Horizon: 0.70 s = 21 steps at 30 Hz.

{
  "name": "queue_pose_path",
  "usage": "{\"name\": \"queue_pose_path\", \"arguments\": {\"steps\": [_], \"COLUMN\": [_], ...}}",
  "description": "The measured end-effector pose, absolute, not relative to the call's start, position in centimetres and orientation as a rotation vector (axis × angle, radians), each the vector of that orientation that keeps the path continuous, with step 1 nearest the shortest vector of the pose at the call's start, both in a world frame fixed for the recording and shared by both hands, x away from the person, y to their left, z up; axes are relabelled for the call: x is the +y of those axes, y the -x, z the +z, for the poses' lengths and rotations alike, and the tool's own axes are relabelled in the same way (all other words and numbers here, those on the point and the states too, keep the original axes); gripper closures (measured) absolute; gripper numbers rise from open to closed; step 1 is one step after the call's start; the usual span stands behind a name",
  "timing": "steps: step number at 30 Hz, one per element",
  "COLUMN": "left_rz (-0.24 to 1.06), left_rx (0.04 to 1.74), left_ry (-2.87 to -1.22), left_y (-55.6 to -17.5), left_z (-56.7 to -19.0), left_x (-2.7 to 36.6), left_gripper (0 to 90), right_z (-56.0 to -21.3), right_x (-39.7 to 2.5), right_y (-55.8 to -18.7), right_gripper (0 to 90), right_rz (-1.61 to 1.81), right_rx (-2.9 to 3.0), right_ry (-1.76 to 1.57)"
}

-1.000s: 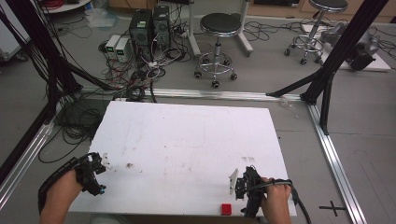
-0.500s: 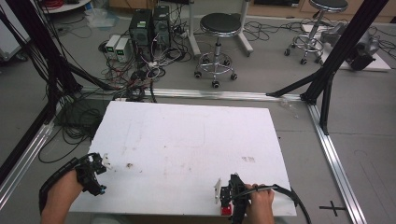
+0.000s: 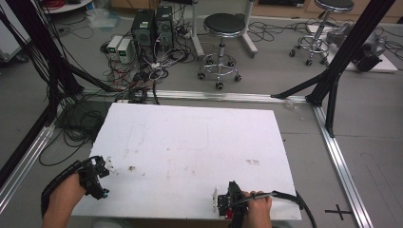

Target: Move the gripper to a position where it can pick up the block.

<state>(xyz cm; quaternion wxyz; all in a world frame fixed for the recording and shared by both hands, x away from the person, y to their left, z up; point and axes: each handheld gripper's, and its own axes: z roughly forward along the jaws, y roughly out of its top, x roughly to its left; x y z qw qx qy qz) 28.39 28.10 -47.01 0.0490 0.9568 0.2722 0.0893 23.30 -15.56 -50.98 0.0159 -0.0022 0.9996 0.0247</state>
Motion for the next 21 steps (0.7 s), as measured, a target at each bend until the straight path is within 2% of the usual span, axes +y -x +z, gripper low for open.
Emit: {"name": "queue_pose_path", "arguments": {"steps": [21], "left_rz": [0.276], "left_rx": [0.821], "left_ry": [-2.914], "left_y": [-28.3], "left_z": [-46.8], "left_x": [28.0], "left_gripper": [21.8], "right_z": [-52.7], "right_x": [-15.0], "right_y": [-23.1], "right_gripper": [0.9], "right_rz": [-0.018], "right_rx": [3.094], "right_ry": [0.041]}}
